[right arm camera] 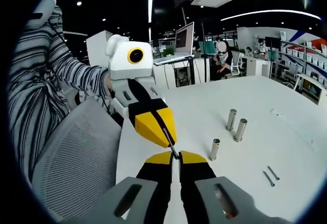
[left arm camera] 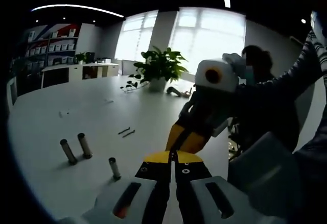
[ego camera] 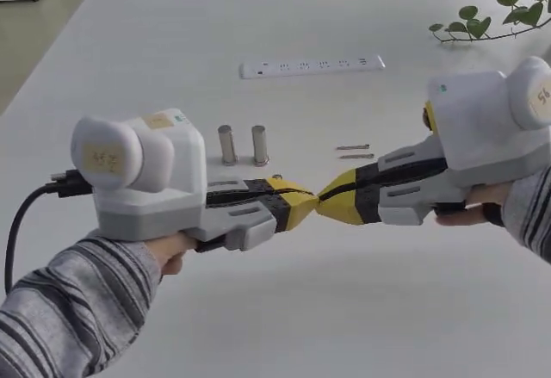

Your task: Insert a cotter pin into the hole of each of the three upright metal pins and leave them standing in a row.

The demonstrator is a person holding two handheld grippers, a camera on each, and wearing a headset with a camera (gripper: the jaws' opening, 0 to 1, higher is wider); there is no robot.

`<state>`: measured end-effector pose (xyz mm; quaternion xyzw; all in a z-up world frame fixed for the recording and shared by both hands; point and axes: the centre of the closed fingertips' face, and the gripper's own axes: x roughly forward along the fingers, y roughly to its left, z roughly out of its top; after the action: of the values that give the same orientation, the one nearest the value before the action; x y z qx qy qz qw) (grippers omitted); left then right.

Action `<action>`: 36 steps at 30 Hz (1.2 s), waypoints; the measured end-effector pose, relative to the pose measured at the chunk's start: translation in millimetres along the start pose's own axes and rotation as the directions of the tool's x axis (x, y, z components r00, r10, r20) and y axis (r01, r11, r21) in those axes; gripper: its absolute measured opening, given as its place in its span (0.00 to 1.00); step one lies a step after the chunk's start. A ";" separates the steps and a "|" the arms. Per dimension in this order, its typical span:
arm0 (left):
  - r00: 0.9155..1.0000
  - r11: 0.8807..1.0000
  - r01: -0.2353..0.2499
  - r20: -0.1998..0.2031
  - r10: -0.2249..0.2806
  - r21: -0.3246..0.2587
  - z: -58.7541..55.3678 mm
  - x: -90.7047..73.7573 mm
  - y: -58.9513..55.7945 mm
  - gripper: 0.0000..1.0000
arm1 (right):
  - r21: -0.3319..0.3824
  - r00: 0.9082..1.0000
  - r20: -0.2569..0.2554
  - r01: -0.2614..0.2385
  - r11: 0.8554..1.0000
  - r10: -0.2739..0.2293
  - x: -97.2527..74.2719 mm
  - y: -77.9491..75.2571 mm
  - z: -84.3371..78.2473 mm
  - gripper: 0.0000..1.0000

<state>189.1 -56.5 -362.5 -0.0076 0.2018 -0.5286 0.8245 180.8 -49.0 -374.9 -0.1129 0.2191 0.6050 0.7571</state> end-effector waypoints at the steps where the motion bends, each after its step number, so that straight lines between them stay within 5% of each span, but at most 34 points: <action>1: 1.000 1.000 0.003 -0.002 -0.003 0.003 -0.5 0.0 -1.0 0.00 | -0.013 1.000 -0.010 -0.002 1.000 0.002 0.0 0.9 -0.5 0.00; 12: 1.000 0.999 0.008 0.002 -0.009 0.031 -2.5 0.2 -2.6 0.00 | -0.222 0.991 -0.133 -0.015 0.975 -0.015 0.5 0.6 -3.7 0.00; 22: 0.998 0.998 -0.051 0.022 0.050 0.043 -1.8 -1.0 6.3 0.02 | -0.289 0.977 -0.208 -0.017 0.957 -0.045 3.8 -8.8 -9.3 0.00; 26: 0.996 0.995 -0.089 0.034 0.088 0.045 -2.1 -3.6 13.6 0.09 | -0.307 0.964 -0.252 0.003 0.952 -0.084 3.2 -19.5 -14.8 0.00; 36: 0.970 0.968 -0.240 0.049 0.237 0.069 -10.6 -9.4 41.6 0.22 | -0.305 0.939 -0.324 0.014 0.952 -0.117 7.9 -40.4 -19.4 0.00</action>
<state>218.2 -27.8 -378.5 0.0370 0.1647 -0.4324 0.8858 217.4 -60.4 -399.5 -0.3354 0.2479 0.5768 0.7024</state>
